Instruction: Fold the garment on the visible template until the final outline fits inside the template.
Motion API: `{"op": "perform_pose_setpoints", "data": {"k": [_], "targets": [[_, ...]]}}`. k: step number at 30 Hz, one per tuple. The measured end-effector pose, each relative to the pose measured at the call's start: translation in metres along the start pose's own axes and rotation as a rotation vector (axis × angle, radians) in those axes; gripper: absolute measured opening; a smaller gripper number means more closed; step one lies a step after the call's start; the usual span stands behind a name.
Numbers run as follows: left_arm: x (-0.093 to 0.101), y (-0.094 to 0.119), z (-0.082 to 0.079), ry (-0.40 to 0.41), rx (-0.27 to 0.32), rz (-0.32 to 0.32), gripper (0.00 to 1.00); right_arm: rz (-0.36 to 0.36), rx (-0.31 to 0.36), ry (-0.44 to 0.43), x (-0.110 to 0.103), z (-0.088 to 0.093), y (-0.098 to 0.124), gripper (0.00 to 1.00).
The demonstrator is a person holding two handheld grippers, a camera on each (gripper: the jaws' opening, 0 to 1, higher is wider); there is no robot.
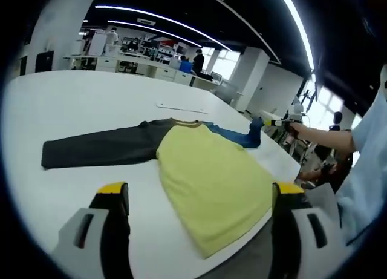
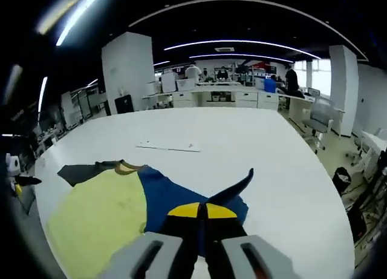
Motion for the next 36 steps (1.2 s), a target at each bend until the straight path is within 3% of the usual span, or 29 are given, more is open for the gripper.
{"op": "perform_pose_setpoints", "data": {"k": [4, 11, 24, 36], "targets": [[-0.012, 0.012, -0.001, -0.011, 0.006, 0.004, 0.95, -0.056, -0.007, 0.020, -0.047, -0.013, -0.020, 0.00], [-0.037, 0.031, 0.001, -0.003, 0.013, -0.005, 0.95, -0.121, -0.015, 0.025, -0.107, -0.023, -0.054, 0.00], [-0.073, 0.044, 0.007, 0.036, 0.029, -0.012, 0.94, -0.202, -0.021, 0.046, -0.189, -0.034, -0.095, 0.00], [-0.083, 0.043, 0.018, 0.066, 0.036, 0.004, 0.93, -0.294, -0.033, 0.029, -0.269, -0.032, -0.128, 0.00]]}}
Point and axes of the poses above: the point that each gripper's makers call its tool centre point, and the gripper's own axes: y roughly backward along the fingers, x roughly to its right, z roughly out of its underside, the point moved 3 cm from there along y, roughly backward along the fingers
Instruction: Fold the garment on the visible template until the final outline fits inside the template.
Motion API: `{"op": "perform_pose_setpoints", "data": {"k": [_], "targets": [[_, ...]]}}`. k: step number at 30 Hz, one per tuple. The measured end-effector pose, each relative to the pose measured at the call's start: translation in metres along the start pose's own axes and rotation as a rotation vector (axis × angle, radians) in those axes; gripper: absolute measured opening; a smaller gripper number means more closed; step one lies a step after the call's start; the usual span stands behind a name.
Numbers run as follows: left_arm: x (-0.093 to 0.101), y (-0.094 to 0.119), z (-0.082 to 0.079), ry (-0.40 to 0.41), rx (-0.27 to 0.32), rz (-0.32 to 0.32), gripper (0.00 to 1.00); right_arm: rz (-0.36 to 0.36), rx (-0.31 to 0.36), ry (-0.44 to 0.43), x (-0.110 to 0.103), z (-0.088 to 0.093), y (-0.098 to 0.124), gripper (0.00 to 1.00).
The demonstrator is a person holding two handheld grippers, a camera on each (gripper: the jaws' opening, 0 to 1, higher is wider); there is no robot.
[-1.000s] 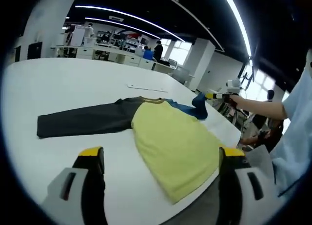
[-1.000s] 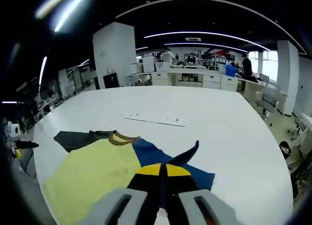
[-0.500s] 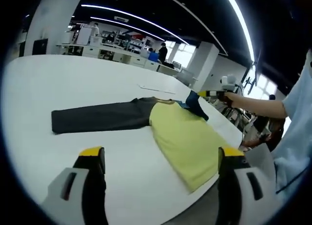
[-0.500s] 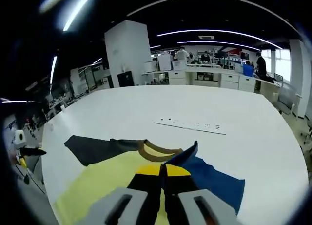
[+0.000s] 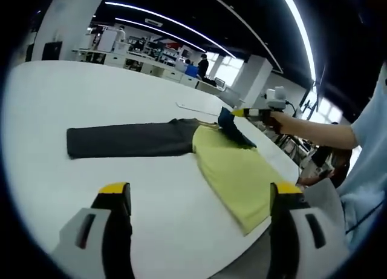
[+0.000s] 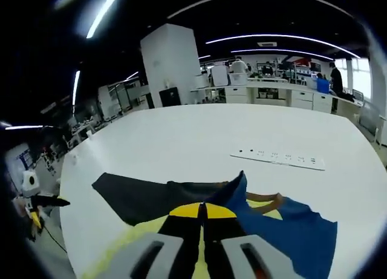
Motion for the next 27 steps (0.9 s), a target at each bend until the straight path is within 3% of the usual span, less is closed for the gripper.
{"op": "perform_pose_setpoints", "data": {"k": [5, 10, 18, 27], "targets": [[-0.004, 0.003, 0.005, 0.018, 0.005, -0.007, 0.93, -0.052, -0.035, 0.023, -0.028, 0.008, -0.023, 0.00], [-0.007, 0.007, 0.010, 0.040, 0.012, -0.021, 0.92, -0.079, -0.073, 0.035, -0.043, 0.020, -0.040, 0.00], [-0.009, 0.011, 0.014, 0.059, 0.020, -0.034, 0.92, -0.082, -0.149, 0.046, -0.046, 0.047, -0.056, 0.00], [-0.009, 0.014, 0.013, 0.066, 0.037, -0.035, 0.93, -0.087, -0.175, 0.052, -0.047, 0.053, -0.060, 0.00]]}}
Point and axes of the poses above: the point that each gripper's makers call its tool centre point, and the gripper's own axes: y roughly backward along the fingers, x roughly to its right, z roughly out of its underside, the point moved 3 cm from there along y, roughly backward along the fingers
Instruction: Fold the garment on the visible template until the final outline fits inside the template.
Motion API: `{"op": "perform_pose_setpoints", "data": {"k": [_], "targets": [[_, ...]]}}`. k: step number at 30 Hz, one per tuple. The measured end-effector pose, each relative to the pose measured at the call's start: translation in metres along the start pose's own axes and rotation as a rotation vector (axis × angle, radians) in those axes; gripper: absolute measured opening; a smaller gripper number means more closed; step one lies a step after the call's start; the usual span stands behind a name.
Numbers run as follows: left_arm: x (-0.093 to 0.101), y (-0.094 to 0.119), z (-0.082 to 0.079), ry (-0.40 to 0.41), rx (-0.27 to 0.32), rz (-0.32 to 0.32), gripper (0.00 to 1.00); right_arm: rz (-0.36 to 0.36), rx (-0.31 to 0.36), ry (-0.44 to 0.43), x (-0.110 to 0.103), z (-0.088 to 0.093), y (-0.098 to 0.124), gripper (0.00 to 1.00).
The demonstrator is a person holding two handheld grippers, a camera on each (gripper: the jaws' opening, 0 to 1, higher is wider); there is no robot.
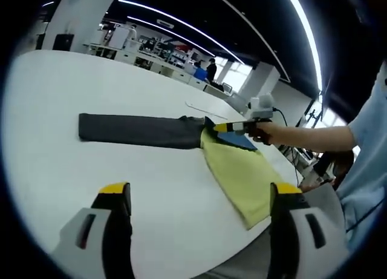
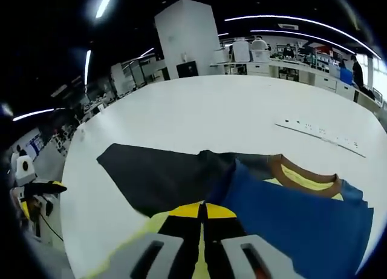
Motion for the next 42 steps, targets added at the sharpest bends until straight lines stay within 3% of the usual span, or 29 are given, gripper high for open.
{"op": "perform_pose_setpoints", "data": {"k": [5, 10, 18, 24, 28, 34, 42], "targets": [[-0.001, -0.001, 0.000, -0.022, -0.010, 0.003, 0.94, -0.006, 0.017, 0.015, -0.001, -0.002, 0.005, 0.00], [-0.002, -0.005, -0.006, -0.040, -0.008, 0.011, 0.94, -0.006, 0.030, 0.025, 0.001, 0.001, 0.017, 0.08], [0.003, -0.012, -0.018, -0.067, -0.001, 0.042, 0.95, -0.004, 0.085, 0.015, 0.011, 0.011, 0.053, 0.45], [0.007, -0.016, -0.024, -0.085, -0.014, 0.065, 0.98, 0.014, 0.103, 0.023, 0.019, 0.021, 0.078, 0.83], [0.009, -0.020, -0.027, -0.103, -0.023, 0.076, 0.98, 0.025, 0.107, 0.008, 0.029, 0.031, 0.100, 0.98], [0.011, -0.026, -0.030, -0.127, -0.042, 0.080, 0.98, 0.101, 0.125, -0.038, 0.056, 0.050, 0.139, 1.00], [0.012, -0.032, -0.034, -0.145, -0.048, 0.090, 0.97, 0.167, 0.150, -0.088, 0.077, 0.063, 0.172, 1.00]]}}
Point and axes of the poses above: the point that each gripper's makers call its tool centre point, and the gripper's own axes: y roughly backward along the fingers, x roughly to its right, z roughly out of its underside, the point moved 3 cm from there along y, roughly backward along the fingers
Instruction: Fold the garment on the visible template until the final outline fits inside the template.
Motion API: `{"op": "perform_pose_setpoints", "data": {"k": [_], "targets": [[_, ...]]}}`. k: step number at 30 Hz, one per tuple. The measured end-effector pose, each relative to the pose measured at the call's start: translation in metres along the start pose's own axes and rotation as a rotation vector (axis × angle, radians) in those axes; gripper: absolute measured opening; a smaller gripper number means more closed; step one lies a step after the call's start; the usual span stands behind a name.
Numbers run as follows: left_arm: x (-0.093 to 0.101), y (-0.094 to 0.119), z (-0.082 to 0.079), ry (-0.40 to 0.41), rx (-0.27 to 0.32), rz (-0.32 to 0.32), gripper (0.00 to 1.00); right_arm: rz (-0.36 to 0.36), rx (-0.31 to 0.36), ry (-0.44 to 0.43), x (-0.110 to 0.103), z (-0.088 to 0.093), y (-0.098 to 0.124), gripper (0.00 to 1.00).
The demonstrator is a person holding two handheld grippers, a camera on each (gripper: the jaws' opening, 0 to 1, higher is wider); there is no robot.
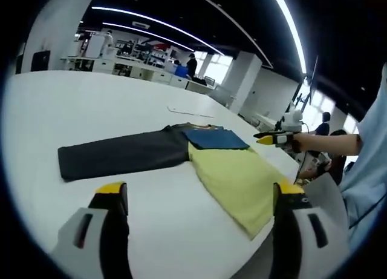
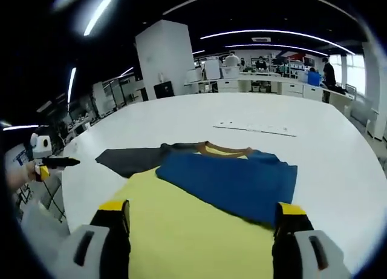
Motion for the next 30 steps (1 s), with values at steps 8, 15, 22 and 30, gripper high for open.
{"op": "perform_pose_setpoints", "data": {"k": [8, 15, 22, 30], "targets": [[-0.028, 0.000, -0.007, -0.044, 0.019, -0.110, 0.93, 0.042, 0.023, -0.027, 0.006, 0.005, 0.025, 1.00], [-0.057, 0.001, -0.005, -0.042, 0.009, -0.174, 0.99, 0.075, 0.021, -0.041, 0.012, 0.016, 0.048, 0.99], [-0.102, 0.009, -0.002, -0.017, -0.005, -0.278, 0.97, 0.124, 0.004, -0.094, 0.012, 0.045, 0.068, 0.98], [-0.139, 0.007, 0.001, 0.033, -0.010, -0.351, 0.93, 0.173, -0.011, -0.144, 0.019, 0.064, 0.086, 0.95]]}}
Point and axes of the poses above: the point that each gripper's makers call its tool centre point, and the gripper's own axes: y roughly backward along the fingers, x roughly to its right, z roughly out of its underside, the point moved 3 cm from there along y, roughly backward along the fingers
